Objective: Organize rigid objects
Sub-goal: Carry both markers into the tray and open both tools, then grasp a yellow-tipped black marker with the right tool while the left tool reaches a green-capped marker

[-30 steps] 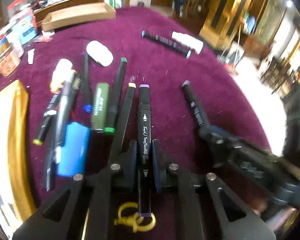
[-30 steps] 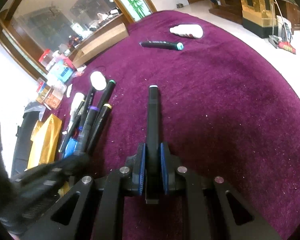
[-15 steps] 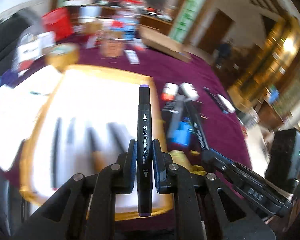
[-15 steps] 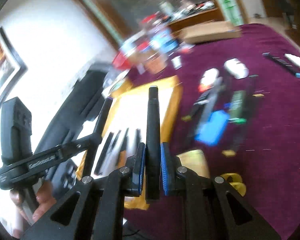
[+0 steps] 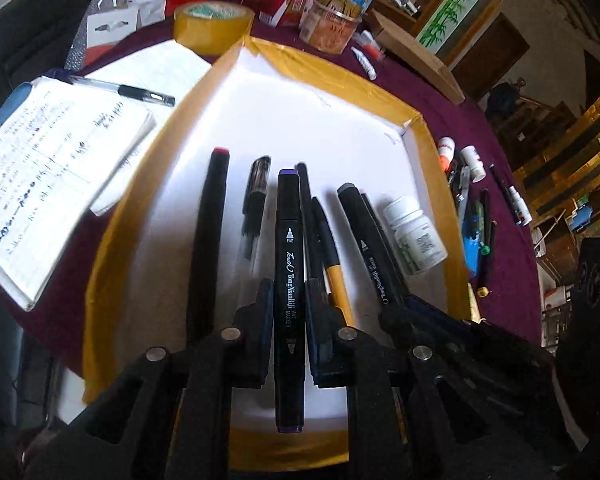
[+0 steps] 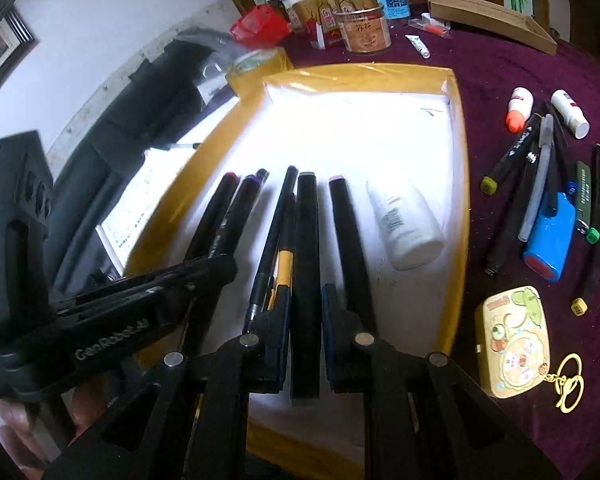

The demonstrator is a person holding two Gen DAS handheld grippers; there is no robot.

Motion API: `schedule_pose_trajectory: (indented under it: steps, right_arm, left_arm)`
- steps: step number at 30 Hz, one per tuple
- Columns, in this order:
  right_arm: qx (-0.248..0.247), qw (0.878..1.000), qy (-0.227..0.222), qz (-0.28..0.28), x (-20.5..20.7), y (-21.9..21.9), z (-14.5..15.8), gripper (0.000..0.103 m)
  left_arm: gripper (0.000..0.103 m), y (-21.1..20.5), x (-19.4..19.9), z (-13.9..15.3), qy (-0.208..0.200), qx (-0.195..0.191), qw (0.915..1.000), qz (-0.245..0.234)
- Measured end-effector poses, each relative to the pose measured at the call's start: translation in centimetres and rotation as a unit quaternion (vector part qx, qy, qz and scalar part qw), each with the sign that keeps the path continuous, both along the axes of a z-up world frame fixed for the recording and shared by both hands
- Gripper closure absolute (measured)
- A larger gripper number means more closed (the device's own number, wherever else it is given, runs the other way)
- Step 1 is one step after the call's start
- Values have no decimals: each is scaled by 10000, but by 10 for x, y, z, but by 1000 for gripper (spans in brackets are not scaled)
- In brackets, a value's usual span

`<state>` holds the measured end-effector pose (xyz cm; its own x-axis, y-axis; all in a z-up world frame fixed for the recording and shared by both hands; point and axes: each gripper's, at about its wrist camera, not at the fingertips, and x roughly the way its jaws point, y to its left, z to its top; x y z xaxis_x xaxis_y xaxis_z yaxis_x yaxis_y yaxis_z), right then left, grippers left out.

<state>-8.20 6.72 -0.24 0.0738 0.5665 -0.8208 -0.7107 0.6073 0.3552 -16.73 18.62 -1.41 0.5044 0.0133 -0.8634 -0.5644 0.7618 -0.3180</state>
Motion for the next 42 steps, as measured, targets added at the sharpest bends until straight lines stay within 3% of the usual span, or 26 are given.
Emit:
schedule_pose_trajectory:
  steps: [7,10,13,16,21,24,26,34,37,42]
  right_arm:
    - [-325,9992,-194,89,-4,11,-5,89]
    - [-314,9994,-88,134,-3,12,-6,89]
    - [-97,9998,8,149,0,5,-3,88]
    - [192,9997,-30,175,0,-7,8,80]
    - [993,9950,36,133,8,-49,33,79]
    - [1393,9900,144,-147,23,-81,40,78]
    - [1477,9879,183,-433,37,-102,40,78]
    - [1135,9728,456,-1969,100,-192,16,78]
    - [893,9687,556,-2248,116,-203,5,78]
    - [397,9695,698,-2317,133,-185,-12,78]
  left_arm:
    - [91,7,8,-6,145,-112,9998,14]
    - [90,5,7,-2,160,189,9997,89]
    - [81,2,5,0,111,252,9996,55]
    - [80,-3,4,4,-33,269,9996,-4]
    - [79,-13,3,16,-361,226,9991,-42]
    - [63,-30,11,28,-458,426,9978,-215]
    - [63,-47,18,38,-573,588,9958,-401]
    - [63,-108,52,61,-965,807,9854,-1147]
    - [63,-121,62,60,-913,817,9841,-1284]
    - [63,-128,66,50,-762,817,9853,-1294]
